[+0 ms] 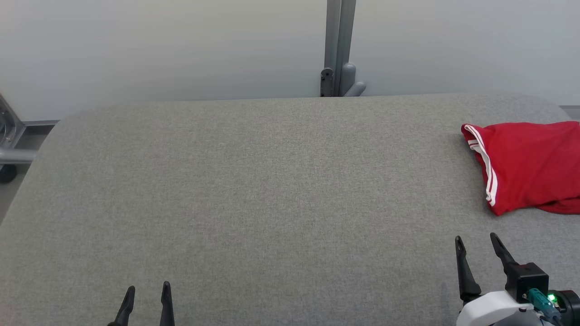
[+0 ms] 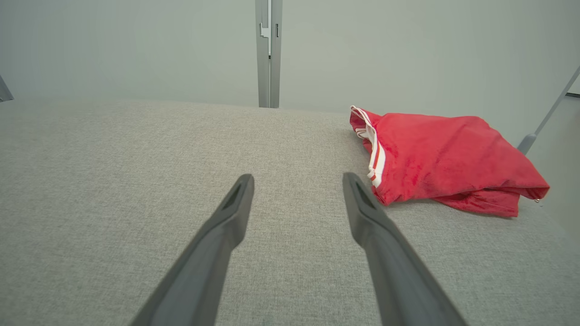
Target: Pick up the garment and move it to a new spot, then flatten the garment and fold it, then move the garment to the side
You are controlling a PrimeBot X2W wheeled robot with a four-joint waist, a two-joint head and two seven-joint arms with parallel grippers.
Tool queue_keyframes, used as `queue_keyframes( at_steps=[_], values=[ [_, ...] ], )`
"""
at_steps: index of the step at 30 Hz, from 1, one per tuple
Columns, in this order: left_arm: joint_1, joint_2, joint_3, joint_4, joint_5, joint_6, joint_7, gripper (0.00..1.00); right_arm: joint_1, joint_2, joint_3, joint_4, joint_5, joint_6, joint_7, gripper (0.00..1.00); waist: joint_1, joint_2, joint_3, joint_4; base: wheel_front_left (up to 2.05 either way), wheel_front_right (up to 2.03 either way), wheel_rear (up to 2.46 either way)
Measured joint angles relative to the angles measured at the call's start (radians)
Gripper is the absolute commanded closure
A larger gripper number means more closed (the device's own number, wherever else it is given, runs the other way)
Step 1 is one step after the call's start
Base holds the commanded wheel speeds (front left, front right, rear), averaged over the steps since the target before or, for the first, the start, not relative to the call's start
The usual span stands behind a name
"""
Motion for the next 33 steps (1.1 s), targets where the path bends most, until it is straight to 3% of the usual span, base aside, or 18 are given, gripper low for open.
queue_keyframes(
  at_steps=[33],
  values=[
    [0.008,-0.002,-0.008,0.022,-0.006,0.008,0.002,0.0,0.001,0.006,0.008,0.067,0.01,0.0,0.001,0.0,0.0,0.0,-0.004,-0.005,0.0,0.0,0.0]
  ],
)
